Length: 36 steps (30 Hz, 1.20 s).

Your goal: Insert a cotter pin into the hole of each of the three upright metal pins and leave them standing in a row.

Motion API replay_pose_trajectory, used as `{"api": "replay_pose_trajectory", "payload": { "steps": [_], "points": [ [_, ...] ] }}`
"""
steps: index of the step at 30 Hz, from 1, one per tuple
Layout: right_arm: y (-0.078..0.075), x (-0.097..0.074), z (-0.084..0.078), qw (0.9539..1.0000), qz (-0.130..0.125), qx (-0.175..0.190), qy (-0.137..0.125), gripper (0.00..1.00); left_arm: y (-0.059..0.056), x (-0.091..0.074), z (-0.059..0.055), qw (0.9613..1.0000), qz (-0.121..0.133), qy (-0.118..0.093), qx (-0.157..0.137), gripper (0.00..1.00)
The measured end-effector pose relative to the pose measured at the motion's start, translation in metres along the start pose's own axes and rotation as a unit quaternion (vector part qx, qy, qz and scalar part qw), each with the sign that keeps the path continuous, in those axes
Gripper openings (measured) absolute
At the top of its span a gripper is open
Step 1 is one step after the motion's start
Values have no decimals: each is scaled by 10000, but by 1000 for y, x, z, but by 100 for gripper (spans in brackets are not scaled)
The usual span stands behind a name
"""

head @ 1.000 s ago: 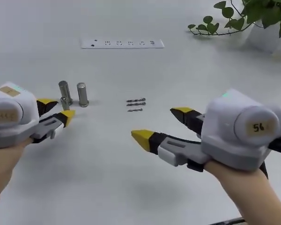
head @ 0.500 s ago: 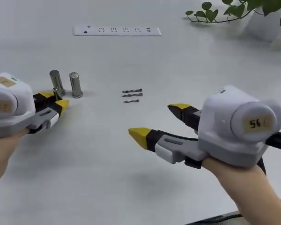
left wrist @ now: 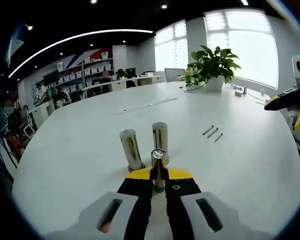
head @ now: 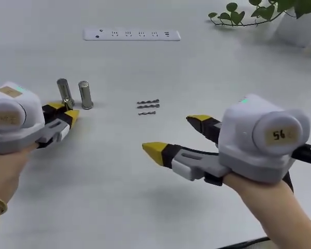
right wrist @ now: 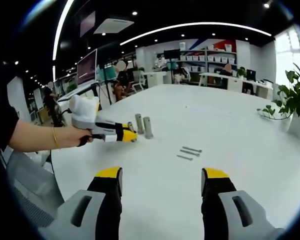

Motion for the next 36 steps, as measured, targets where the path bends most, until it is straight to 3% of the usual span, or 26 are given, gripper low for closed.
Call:
{"api": "replay_pose_trajectory", "payload": {
  "steps": [9, 21, 29, 36],
  "points": [
    [2, -2, 10, 9999, -8, -39, -124, 61, -8, -7, 5, 9996, 235, -9, -152, 6],
    [6, -7, 6, 9998, 75, -66, -145, 62, -38, -16, 7, 9986, 321, -63, -411, 6],
    [10, -10, 9, 9990, 238, -227, -287, 68, -46, -19, 2, 9972, 482, -33, -564, 6],
    [12, -10, 6, 9987, 351, -262, -247, 76, -52, -18, 2, 9964, 540, -70, -646, 6]
  ]
}}
Point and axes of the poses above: the centre of the closed fingertips' face, and the gripper's own axes: x roughly forward along the fingers, y roughly to its left, z roughly out of its top, the point moved 3 cm from there along -x, roughly backward along the fingers
